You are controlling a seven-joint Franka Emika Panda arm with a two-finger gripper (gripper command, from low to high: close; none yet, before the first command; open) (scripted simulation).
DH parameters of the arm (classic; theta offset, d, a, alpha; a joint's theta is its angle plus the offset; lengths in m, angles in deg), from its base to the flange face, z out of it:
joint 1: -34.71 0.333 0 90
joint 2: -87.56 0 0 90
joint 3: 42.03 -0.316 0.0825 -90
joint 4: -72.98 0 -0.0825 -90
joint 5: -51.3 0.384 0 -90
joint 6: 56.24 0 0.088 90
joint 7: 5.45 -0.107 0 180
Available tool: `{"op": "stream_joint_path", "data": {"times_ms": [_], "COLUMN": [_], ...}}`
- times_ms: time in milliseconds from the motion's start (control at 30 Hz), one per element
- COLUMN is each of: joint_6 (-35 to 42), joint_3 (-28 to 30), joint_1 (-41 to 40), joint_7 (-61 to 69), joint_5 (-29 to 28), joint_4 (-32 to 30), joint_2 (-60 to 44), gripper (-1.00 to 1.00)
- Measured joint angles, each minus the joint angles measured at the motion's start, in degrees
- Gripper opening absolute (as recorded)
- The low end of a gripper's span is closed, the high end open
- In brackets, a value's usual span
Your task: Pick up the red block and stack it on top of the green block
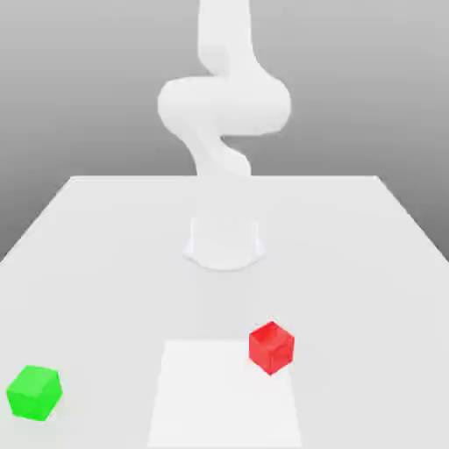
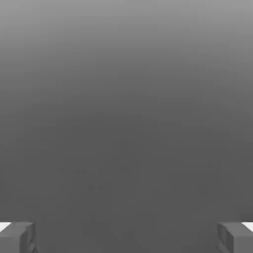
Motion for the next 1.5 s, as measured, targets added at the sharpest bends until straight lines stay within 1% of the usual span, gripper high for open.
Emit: {"op": "stream_joint_path", "data": {"times_ms": [267, 467, 567, 633, 800, 833, 1067, 1300, 1367, 1500], "joint_6": [-10.8, -19.4, -24.8, -28.8, -37.8, -39.2, -39.3, -28.1, -25.4, -20.8], "joint_3": [1.7, 1.6, 1.1, 0.6, -0.1, -0.3, -0.4, -0.2, 2.0, 6.5], "joint_1": [6.1, 9.7, 11.2, 11.3, 10.9, 10.8, 10.6, 10.7, 6.9, -1.6], "joint_7": [10.8, 19.4, 23.6, 24.7, 25.5, 25.5, 25.4, 25.0, 25.5, 26.7], "joint_5": [0.5, 0.8, 0.0, -0.3, 0.2, 0.3, 0.1, -0.3, 0.3, 2.2], "joint_4": [-12.6, -22.4, -27.6, -28.6, -27.7, -27.5, -27.4, -29.3, -26.8, -19.1], "joint_2": [-15.4, -27.8, -35.7, -40.8, -51.4, -53.0, -53.2, -40.2, -40.2, -43.9], "gripper": [0.00, 0.00, 0.00, 0.00, 0.00, -1.00, -1.00, -1.00, -1.00, -1.00]}}
